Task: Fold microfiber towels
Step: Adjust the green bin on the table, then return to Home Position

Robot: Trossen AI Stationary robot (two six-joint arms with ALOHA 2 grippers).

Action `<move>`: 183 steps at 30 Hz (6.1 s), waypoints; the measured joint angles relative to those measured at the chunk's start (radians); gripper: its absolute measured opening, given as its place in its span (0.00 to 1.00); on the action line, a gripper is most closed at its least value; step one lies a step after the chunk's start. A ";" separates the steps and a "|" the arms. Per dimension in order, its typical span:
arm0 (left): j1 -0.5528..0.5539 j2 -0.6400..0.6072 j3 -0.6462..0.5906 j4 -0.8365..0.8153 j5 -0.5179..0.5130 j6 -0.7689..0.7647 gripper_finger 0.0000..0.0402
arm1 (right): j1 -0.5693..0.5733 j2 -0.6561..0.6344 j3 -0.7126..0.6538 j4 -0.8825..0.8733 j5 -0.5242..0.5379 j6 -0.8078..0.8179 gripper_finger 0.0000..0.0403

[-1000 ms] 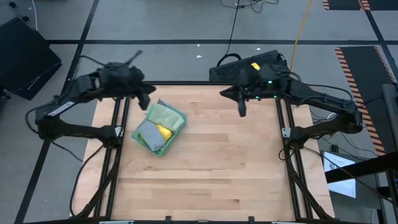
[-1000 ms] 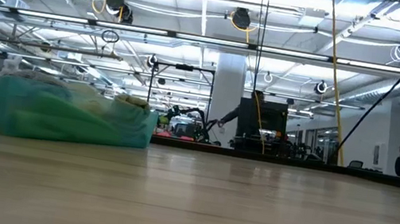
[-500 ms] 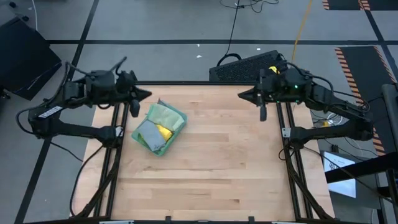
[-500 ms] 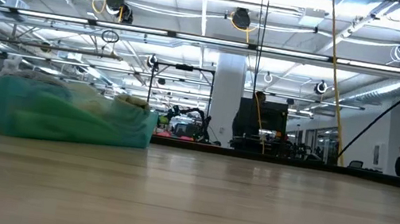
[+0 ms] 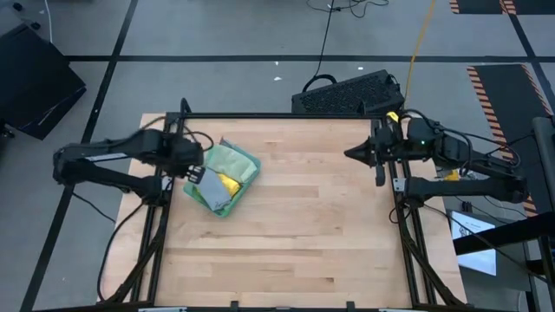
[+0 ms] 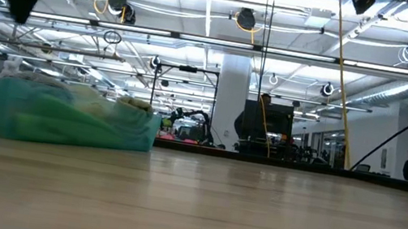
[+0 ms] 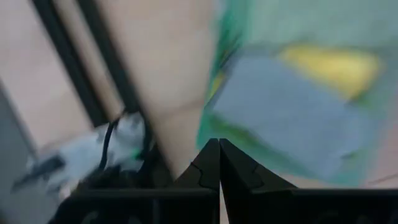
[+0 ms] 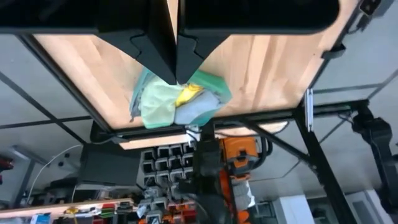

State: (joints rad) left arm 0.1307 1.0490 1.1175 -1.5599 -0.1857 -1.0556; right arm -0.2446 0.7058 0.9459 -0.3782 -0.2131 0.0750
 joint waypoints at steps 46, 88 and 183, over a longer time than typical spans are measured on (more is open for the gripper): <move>-0.161 0.122 -0.354 0.559 0.347 -0.371 0.02 | 0.026 0.000 -0.018 0.007 0.004 0.025 0.00; -0.200 0.062 -0.197 1.391 -0.073 0.915 0.01 | 0.030 -0.161 -0.496 0.514 0.025 -0.139 0.00; -0.332 -0.153 -0.525 1.443 -0.123 0.736 0.00 | 0.349 -0.684 -0.931 0.470 0.396 -0.219 0.00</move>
State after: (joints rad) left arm -0.2013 0.8962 0.5924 -0.1172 -0.3086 -0.3198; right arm 0.1047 0.0223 0.0147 0.0921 0.1833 -0.1436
